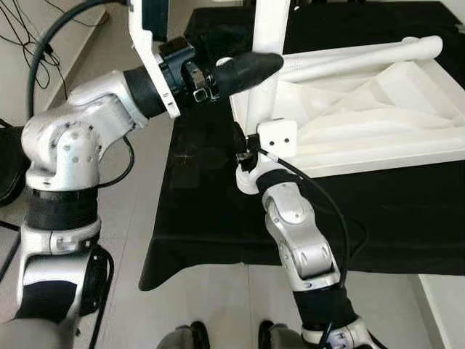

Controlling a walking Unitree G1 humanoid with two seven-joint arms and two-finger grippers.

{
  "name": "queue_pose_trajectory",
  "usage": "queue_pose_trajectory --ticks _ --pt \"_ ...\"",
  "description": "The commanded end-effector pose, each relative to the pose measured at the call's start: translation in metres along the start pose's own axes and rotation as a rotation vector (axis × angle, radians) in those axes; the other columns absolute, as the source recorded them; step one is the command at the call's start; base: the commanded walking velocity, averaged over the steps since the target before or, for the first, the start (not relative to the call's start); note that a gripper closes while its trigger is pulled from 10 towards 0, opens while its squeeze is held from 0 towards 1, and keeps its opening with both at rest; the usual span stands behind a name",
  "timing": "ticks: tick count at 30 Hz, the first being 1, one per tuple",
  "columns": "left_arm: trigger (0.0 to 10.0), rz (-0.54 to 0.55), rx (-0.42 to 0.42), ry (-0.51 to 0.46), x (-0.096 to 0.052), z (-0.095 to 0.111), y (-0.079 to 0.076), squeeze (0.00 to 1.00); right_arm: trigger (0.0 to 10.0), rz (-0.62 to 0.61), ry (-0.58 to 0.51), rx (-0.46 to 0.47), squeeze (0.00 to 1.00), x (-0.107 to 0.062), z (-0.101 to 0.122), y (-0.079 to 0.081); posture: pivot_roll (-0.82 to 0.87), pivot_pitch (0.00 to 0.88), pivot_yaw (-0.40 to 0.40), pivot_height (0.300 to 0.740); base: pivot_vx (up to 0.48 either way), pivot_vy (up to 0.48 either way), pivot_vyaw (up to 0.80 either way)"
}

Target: Building children table

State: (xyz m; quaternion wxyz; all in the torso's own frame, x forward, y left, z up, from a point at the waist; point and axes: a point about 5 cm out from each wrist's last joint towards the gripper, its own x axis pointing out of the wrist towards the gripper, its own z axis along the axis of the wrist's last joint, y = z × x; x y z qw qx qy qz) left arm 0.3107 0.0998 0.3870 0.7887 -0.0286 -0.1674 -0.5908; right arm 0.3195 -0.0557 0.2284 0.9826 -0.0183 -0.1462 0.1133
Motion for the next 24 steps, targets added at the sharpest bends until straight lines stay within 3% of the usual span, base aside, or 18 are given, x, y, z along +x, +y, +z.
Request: queue_pose_trajectory --ticks 1,11,12,14,15,24 --pt "10.0 -0.026 0.028 0.033 0.003 -0.002 0.001 0.0 10.0 0.044 0.069 0.113 0.0 -0.001 -0.01 0.025 -0.09 0.2 0.041 0.74 0.0 0.0 0.0" --pt "10.0 -0.04 0.045 0.083 0.025 -0.014 0.011 0.0 10.0 0.051 0.061 0.122 0.0 0.0 -0.008 0.027 -0.09 0.204 0.044 0.74 0.0 0.0 0.0" --pt "9.2 -0.041 0.053 0.092 0.027 -0.017 0.012 0.0 10.0 0.052 0.059 0.124 0.0 0.0 -0.007 0.028 -0.09 0.204 0.045 0.74 0.0 0.0 0.0" --pt "1.3 -0.052 0.058 0.096 0.031 -0.021 0.015 0.0 10.0 0.053 0.056 0.125 0.0 0.0 -0.006 0.028 -0.1 0.204 0.047 0.74 0.0 0.0 0.0" --pt "0.0 -0.064 0.051 0.091 0.033 -0.021 0.016 0.0 10.0 0.053 0.055 0.126 0.0 0.0 -0.006 0.028 -0.1 0.205 0.047 0.74 0.0 0.0 0.0" --pt "0.0 -0.134 0.06 0.102 0.044 -0.028 0.013 0.0 10.0 0.056 0.051 0.13 0.0 0.0 -0.005 0.029 -0.11 0.206 0.05 0.74 0.0 0.0 0.0"
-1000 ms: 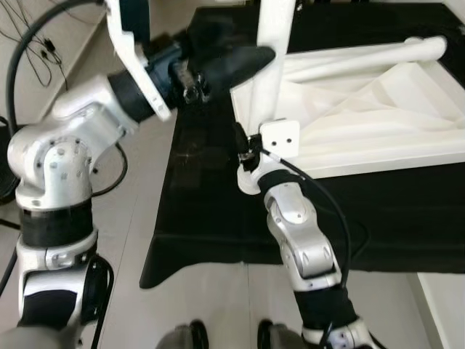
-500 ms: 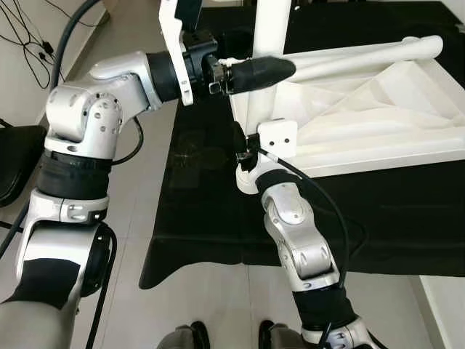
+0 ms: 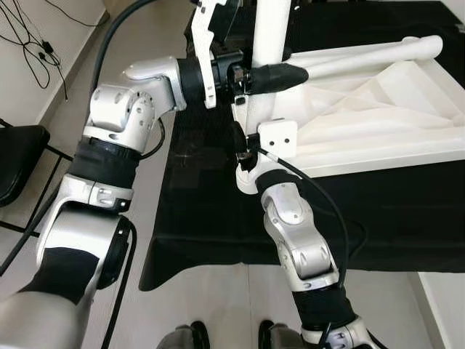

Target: Building children table

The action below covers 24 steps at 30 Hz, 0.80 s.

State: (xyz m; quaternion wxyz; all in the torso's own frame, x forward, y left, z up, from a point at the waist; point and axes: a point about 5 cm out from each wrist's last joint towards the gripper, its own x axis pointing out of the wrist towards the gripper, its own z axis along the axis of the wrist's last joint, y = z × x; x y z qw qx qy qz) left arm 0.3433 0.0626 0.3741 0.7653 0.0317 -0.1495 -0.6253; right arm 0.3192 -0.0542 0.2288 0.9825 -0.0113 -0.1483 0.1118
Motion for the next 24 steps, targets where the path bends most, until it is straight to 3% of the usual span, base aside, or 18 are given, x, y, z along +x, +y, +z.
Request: queue_pose_trajectory --ticks 1,5,6,11,13,14,16,18,19,24 --pt "0.0 -0.033 0.0 0.007 0.006 0.002 -0.003 0.0 10.0 0.06 0.057 0.118 0.0 -0.001 -0.006 0.028 -0.11 0.206 0.05 0.74 0.0 0.0 0.0" --pt "0.0 -0.051 0.072 0.026 0.007 0.002 -0.005 0.0 10.0 0.106 0.049 0.115 0.0 0.003 -0.004 0.023 -0.11 0.2 0.051 0.74 0.0 0.0 0.0" --pt "0.0 -0.053 0.085 0.03 0.005 0.002 -0.006 0.0 10.0 0.145 0.03 0.111 1.0 0.005 -0.001 0.019 -0.11 0.198 0.049 0.74 0.0 0.0 0.0" --pt "0.0 -0.057 0.092 0.037 0.003 0.001 -0.007 0.0 10.0 0.209 -0.005 0.103 1.0 0.012 0.006 0.011 -0.11 0.197 0.046 0.74 0.0 0.0 0.0" --pt "0.0 -0.069 0.095 0.051 -0.001 -0.004 -0.008 0.0 10.0 0.399 -0.079 0.065 1.0 0.027 0.026 -0.004 -0.11 0.189 0.038 0.74 0.0 0.0 0.0" --pt "0.0 -0.069 0.095 0.051 -0.001 -0.004 -0.008 0.0 10.0 0.399 -0.079 0.065 1.0 0.027 0.026 -0.004 -0.11 0.189 0.038 0.74 0.0 0.0 0.0" --pt "0.0 -0.08 0.097 0.057 -0.001 -0.008 -0.008 0.0 10.0 0.535 -0.113 0.034 1.0 0.036 0.041 -0.014 -0.12 0.185 0.036 0.74 0.0 0.0 0.0" --pt "0.0 -0.08 0.097 0.057 -0.001 -0.008 -0.008 0.0 10.0 0.535 -0.113 0.034 1.0 0.036 0.041 -0.014 -0.12 0.185 0.036 0.74 0.0 0.0 0.0" --pt "0.0 -0.091 0.1 0.056 -0.001 -0.009 -0.011 0.0 10.0 0.787 -0.105 -0.083 0.0 0.042 0.055 -0.022 -0.12 0.182 0.032 0.74 0.0 0.0 0.0" --pt "0.0 -0.1 0.101 0.051 0.0 -0.01 -0.013 0.0 10.0 0.946 -0.057 -0.187 0.0 0.047 0.059 -0.029 -0.12 0.182 0.029 0.74 0.0 0.0 0.0"
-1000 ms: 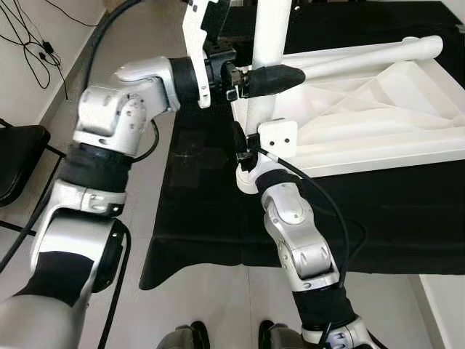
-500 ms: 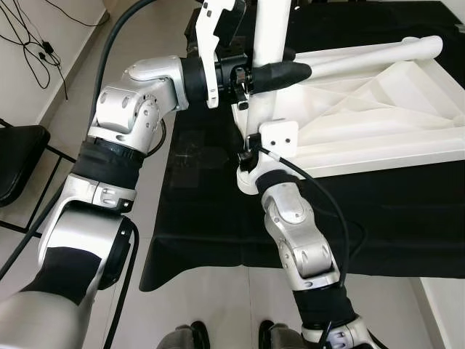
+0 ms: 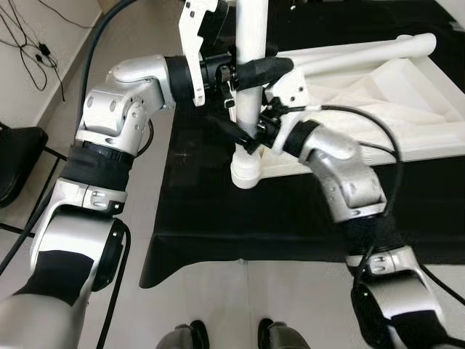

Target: Building children table

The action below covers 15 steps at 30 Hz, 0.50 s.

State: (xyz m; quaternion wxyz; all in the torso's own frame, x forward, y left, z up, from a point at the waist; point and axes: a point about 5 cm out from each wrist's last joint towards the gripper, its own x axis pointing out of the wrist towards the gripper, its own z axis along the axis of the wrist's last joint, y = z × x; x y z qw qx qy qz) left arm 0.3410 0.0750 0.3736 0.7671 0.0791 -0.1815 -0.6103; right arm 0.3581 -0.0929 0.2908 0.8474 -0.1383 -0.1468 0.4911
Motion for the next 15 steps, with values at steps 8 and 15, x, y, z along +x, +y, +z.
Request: queue_pose_trajectory --ticks 8,15 --pt "0.0 -0.124 -0.024 0.036 0.012 -0.013 -0.018 0.0 0.0 0.275 0.054 0.034 0.0 0.021 -0.001 0.007 -0.11 0.193 0.028 0.74 0.0 0.0 0.0" --pt "0.0 -0.119 -0.019 0.042 0.01 -0.013 -0.016 0.0 0.0 0.295 0.09 0.074 0.0 0.025 -0.012 0.004 -0.11 0.199 0.026 0.74 0.0 0.0 0.0"
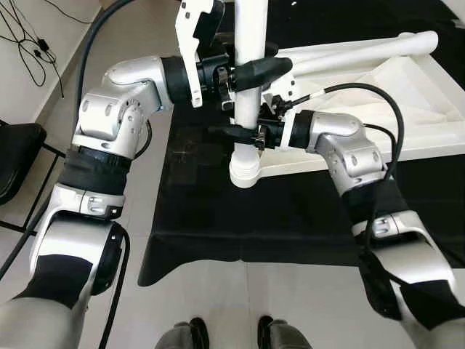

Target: Building children table

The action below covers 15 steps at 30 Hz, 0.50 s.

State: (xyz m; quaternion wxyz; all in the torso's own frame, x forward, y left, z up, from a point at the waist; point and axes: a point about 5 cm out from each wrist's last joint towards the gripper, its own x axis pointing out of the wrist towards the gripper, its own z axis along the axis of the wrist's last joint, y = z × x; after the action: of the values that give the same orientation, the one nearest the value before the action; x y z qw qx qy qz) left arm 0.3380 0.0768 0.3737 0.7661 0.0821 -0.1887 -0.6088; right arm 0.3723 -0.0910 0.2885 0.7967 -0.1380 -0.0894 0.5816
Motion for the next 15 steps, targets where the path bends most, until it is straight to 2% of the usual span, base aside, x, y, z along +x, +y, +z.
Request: queue_pose_trajectory --ticks 1,4,5,6,11,12,13,14,15 --pt "0.0 -0.12 -0.034 0.049 0.012 -0.014 -0.014 0.0 0.0 0.074 0.035 0.006 0.0 0.019 -0.004 0.009 -0.11 0.199 0.026 0.74 0.0 0.0 0.0" --pt "0.0 -0.102 -0.046 0.042 0.012 -0.013 -0.012 0.0 0.0 0.046 0.046 0.024 0.0 0.021 -0.009 0.007 -0.11 0.202 0.027 0.74 0.0 0.0 0.0" --pt "3.3 -0.081 -0.054 0.04 0.012 -0.013 -0.009 1.0 0.0 0.008 0.055 0.025 0.0 0.022 -0.012 0.006 -0.11 0.202 0.026 0.74 0.0 0.0 0.0" --pt "10.0 -0.06 -0.052 0.043 0.012 -0.013 -0.007 1.0 0.0 -0.029 0.061 0.029 0.0 0.022 -0.014 0.005 -0.12 0.204 0.025 0.74 0.0 0.0 0.0" --pt "10.0 -0.008 -0.04 0.041 0.011 -0.01 -0.002 1.0 0.0 -0.12 0.056 0.049 0.0 0.022 -0.017 0.003 -0.12 0.207 0.02 0.74 0.0 0.0 0.0" --pt "10.0 0.006 -0.042 0.036 0.009 -0.008 0.0 0.0 0.0 -0.214 0.049 0.08 0.0 0.02 -0.019 0.002 -0.12 0.207 0.018 0.74 0.0 0.0 0.0" --pt "10.0 0.024 -0.052 0.025 0.006 -0.006 0.002 0.0 0.0 -0.644 0.084 0.105 0.0 0.012 -0.03 -0.006 -0.13 0.209 -0.011 0.74 0.0 0.0 0.0" --pt "10.0 0.033 -0.06 0.018 0.004 -0.004 0.003 0.0 0.0 -0.971 0.124 0.117 0.0 -0.003 -0.038 -0.008 -0.13 0.209 -0.011 0.74 0.0 0.0 0.0" --pt "10.0 0.036 -0.068 0.016 0.003 -0.004 0.004 0.0 0.0 -1.013 0.14 0.187 0.0 0.004 -0.049 0.016 -0.13 0.204 -0.005 0.74 0.0 0.0 0.0"
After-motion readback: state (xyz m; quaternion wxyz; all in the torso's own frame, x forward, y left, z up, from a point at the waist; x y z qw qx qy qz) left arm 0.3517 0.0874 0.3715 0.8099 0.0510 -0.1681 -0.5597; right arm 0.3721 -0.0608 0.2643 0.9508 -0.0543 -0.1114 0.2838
